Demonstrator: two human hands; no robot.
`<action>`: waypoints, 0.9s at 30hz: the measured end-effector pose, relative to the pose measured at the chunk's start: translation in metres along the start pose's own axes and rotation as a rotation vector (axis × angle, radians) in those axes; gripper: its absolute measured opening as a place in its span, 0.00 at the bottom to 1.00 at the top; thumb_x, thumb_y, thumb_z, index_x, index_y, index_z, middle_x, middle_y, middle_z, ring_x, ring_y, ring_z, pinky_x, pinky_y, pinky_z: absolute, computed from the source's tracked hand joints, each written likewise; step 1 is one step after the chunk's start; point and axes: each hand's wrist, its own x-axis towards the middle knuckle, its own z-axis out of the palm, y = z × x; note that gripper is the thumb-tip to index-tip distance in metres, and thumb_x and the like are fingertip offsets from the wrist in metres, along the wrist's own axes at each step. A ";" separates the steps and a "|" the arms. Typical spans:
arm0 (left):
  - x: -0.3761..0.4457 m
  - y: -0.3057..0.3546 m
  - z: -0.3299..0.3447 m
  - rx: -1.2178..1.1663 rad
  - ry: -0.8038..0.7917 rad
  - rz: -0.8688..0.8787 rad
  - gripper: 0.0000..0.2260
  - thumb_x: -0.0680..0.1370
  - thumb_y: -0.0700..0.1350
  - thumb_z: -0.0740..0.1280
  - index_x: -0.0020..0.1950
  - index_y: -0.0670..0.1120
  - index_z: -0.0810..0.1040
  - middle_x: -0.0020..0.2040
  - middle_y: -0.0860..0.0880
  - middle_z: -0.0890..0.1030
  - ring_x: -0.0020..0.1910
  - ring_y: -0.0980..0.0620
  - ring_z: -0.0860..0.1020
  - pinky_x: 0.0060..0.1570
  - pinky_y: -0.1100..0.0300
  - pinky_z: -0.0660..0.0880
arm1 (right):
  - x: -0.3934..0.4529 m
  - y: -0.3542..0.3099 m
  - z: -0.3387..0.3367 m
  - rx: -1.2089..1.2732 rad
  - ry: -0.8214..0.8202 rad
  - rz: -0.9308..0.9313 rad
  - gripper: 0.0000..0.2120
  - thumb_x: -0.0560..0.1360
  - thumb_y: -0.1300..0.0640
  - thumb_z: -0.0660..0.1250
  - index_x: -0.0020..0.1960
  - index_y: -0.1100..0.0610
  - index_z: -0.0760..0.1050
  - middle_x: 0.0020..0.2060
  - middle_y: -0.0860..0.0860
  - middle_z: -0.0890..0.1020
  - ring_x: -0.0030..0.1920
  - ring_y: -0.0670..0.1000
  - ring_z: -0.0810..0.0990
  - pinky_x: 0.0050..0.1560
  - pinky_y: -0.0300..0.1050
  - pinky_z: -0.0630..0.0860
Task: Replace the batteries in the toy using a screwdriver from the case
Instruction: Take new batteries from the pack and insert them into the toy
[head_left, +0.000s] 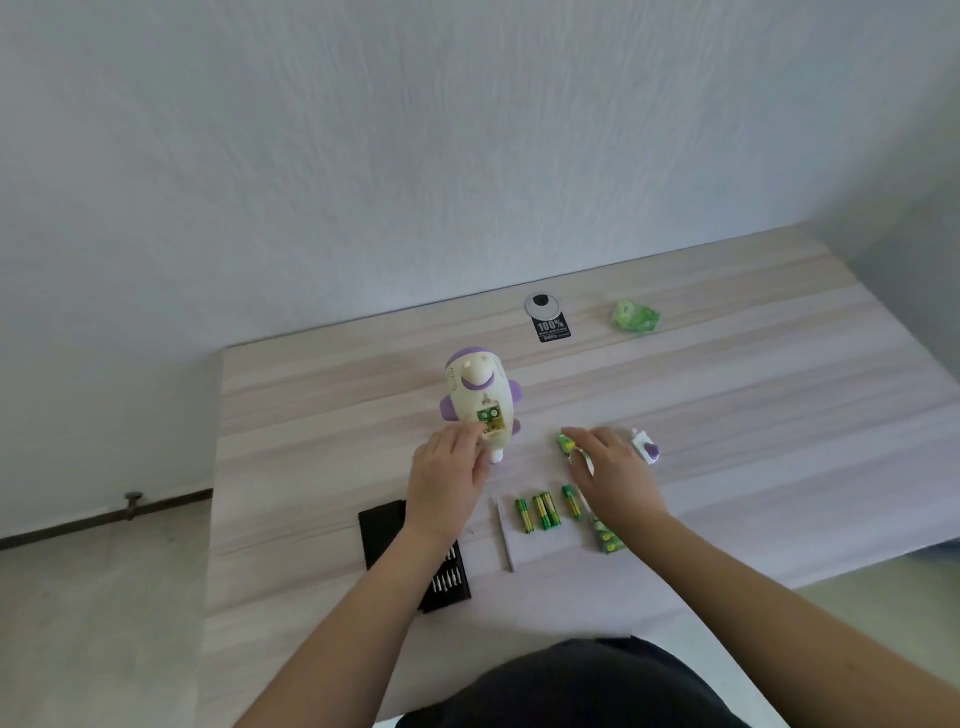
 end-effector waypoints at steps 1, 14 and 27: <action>0.000 0.003 -0.001 -0.023 0.017 -0.029 0.11 0.79 0.50 0.60 0.54 0.46 0.75 0.49 0.49 0.79 0.45 0.50 0.77 0.41 0.54 0.76 | -0.005 0.004 -0.001 0.041 -0.006 0.078 0.14 0.78 0.58 0.63 0.62 0.53 0.77 0.53 0.51 0.79 0.51 0.54 0.79 0.46 0.50 0.78; -0.002 0.054 0.029 -0.234 -0.205 0.201 0.07 0.79 0.49 0.62 0.47 0.46 0.74 0.40 0.51 0.77 0.38 0.51 0.74 0.36 0.52 0.74 | -0.049 0.064 -0.009 0.230 -0.120 0.550 0.12 0.80 0.58 0.59 0.60 0.53 0.77 0.53 0.50 0.80 0.46 0.48 0.77 0.47 0.39 0.68; -0.014 0.126 0.097 -0.069 -0.626 -0.038 0.18 0.77 0.49 0.68 0.64 0.45 0.71 0.61 0.46 0.75 0.58 0.45 0.75 0.54 0.53 0.70 | -0.026 0.121 -0.003 0.134 -0.466 0.337 0.12 0.77 0.56 0.64 0.60 0.51 0.77 0.52 0.49 0.80 0.46 0.50 0.78 0.43 0.39 0.71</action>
